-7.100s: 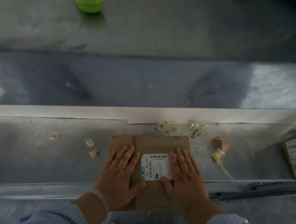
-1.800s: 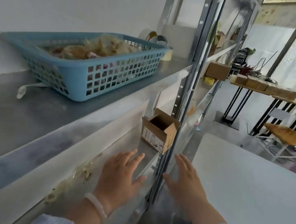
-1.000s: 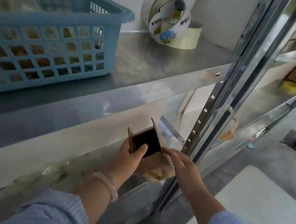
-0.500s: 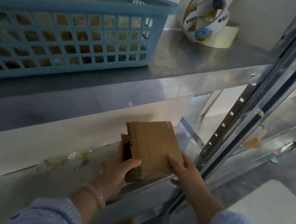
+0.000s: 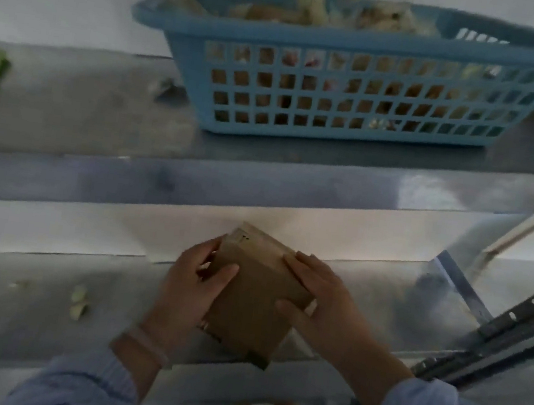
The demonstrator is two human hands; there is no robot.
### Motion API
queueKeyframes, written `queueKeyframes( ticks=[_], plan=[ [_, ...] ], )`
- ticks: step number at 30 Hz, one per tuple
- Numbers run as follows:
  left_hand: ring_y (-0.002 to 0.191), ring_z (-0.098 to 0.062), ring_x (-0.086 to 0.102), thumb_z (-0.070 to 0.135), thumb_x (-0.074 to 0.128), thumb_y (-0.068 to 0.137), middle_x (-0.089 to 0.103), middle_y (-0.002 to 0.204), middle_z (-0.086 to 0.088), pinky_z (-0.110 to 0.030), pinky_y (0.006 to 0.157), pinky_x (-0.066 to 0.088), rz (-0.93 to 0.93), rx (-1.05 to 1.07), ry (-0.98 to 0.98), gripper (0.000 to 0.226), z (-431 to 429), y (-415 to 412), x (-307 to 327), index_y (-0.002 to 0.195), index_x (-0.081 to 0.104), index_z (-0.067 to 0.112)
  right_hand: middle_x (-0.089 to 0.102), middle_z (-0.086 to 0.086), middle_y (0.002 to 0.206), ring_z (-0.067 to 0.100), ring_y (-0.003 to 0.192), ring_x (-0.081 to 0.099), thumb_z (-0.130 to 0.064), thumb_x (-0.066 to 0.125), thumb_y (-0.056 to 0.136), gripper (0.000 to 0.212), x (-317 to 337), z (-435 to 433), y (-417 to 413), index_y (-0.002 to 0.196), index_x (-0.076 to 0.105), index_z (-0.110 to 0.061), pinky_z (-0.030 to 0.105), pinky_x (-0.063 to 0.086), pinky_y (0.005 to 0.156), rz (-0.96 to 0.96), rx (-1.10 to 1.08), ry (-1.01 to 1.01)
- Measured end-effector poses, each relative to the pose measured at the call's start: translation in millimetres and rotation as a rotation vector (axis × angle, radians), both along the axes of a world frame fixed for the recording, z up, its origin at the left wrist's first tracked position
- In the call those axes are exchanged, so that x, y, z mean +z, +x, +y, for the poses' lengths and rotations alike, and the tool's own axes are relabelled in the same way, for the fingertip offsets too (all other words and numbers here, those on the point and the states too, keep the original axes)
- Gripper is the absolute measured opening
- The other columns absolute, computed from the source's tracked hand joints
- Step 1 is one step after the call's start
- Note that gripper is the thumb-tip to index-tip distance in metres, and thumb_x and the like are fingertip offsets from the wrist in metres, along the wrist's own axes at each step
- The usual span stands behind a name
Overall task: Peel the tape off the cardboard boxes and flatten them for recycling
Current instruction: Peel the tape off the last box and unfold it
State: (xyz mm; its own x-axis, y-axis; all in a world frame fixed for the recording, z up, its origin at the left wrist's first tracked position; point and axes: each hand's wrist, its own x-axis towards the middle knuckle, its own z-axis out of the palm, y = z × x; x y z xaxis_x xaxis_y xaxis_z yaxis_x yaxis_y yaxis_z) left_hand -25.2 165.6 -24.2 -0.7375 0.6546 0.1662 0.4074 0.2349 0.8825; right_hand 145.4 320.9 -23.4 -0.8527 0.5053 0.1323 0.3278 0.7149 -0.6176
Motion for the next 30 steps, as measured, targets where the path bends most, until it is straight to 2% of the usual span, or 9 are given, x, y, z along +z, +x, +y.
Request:
queueKeyframes(
  ticks=[5,10,14,18,20,22,25,28,30],
  plan=[
    [0.100,0.005,0.061,0.044,0.064,0.080,0.066,0.106,0.030,-0.021,0.079,0.052,-0.062,0.081,-0.007,0.035,-63.5,-23.4,-14.3,0.111,0.057,0.059,0.014,-0.014,0.156,0.009,0.146,-0.002,-0.036,0.058,0.092,0.060,-9.0,-27.7,-41.9,0.145,0.030,-0.042,0.034,0.012,0.118,0.028,0.250,0.132],
    [0.094,-0.003,0.066,0.023,0.071,0.084,0.070,0.098,0.021,-0.022,0.079,0.052,-0.100,0.135,-0.058,0.038,-95.0,-32.6,-33.4,0.099,0.059,0.055,-0.001,-0.020,0.155,-0.004,0.139,-0.025,-0.029,0.055,0.094,0.064,-23.9,-45.9,-66.5,0.145,0.023,-0.049,0.016,-0.016,0.109,-0.058,0.350,0.328],
    [0.092,-0.003,0.065,0.048,0.062,0.078,0.067,0.100,0.015,-0.021,0.077,0.053,-0.249,0.169,-0.011,0.038,-103.5,-37.8,-36.6,0.114,0.058,0.038,0.014,-0.012,0.158,0.010,0.148,-0.004,-0.036,0.043,0.095,0.049,-31.4,-53.0,-70.2,0.143,0.037,-0.041,0.030,0.002,0.115,0.009,0.369,0.338],
    [0.090,-0.005,0.066,0.044,0.063,0.084,0.065,0.107,0.013,-0.029,0.077,0.057,-0.277,0.041,-0.067,0.030,-92.3,-53.5,-35.1,0.110,0.051,0.052,0.024,-0.018,0.155,0.004,0.147,0.006,-0.045,0.041,0.095,0.044,-34.7,-55.5,-76.3,0.138,0.045,-0.042,0.036,0.018,0.116,0.080,0.298,0.194],
    [0.099,-0.008,0.065,0.034,0.063,0.088,0.065,0.115,0.007,-0.036,0.084,0.057,-0.352,0.003,-0.027,0.031,-86.9,-58.1,-36.0,0.111,0.053,0.052,0.020,-0.023,0.156,0.002,0.146,0.009,-0.046,0.050,0.091,0.053,-36.5,-55.4,-78.0,0.142,0.037,-0.042,0.039,0.027,0.115,0.091,0.251,0.113],
    [0.103,-0.011,0.065,0.030,0.060,0.092,0.067,0.113,0.010,-0.040,0.087,0.056,-0.382,0.008,-0.013,0.030,-85.8,-62.2,-39.5,0.109,0.056,0.054,0.009,-0.027,0.156,-0.001,0.143,0.014,-0.050,0.059,0.086,0.069,-36.4,-57.2,-78.8,0.146,0.025,-0.045,0.027,0.030,0.109,0.112,0.178,0.075],
    [0.092,-0.001,0.066,0.032,0.055,0.095,0.068,0.096,0.026,-0.030,0.078,0.057,-0.341,0.049,-0.028,0.029,-90.3,-67.4,-38.5,0.110,0.059,0.057,-0.004,-0.031,0.155,-0.001,0.139,0.016,-0.068,0.052,0.080,0.079,-34.6,-64.9,-81.7,0.145,0.009,-0.054,0.023,0.027,0.106,0.104,0.106,0.028],
    [0.084,0.005,0.064,0.038,0.055,0.093,0.065,0.091,0.033,-0.023,0.067,0.057,-0.289,0.124,-0.033,0.022,-101.3,-74.4,-34.5,0.109,0.061,0.053,0.001,-0.031,0.154,0.005,0.143,0.021,-0.079,0.050,0.069,0.087,-32.9,-74.3,-85.1,0.145,0.021,-0.049,0.040,0.036,0.111,0.142,0.032,-0.135],
    [0.082,0.007,0.063,0.042,0.056,0.091,0.066,0.089,0.030,-0.025,0.067,0.056,-0.247,0.165,-0.095,0.026,-111.4,-79.4,-32.4,0.116,0.059,0.048,0.007,-0.033,0.153,0.003,0.141,0.025,-0.084,0.053,0.064,0.086,-33.1,-82.3,-88.2,0.140,0.026,-0.054,0.039,0.039,0.109,0.161,-0.012,-0.288]
  ],
)
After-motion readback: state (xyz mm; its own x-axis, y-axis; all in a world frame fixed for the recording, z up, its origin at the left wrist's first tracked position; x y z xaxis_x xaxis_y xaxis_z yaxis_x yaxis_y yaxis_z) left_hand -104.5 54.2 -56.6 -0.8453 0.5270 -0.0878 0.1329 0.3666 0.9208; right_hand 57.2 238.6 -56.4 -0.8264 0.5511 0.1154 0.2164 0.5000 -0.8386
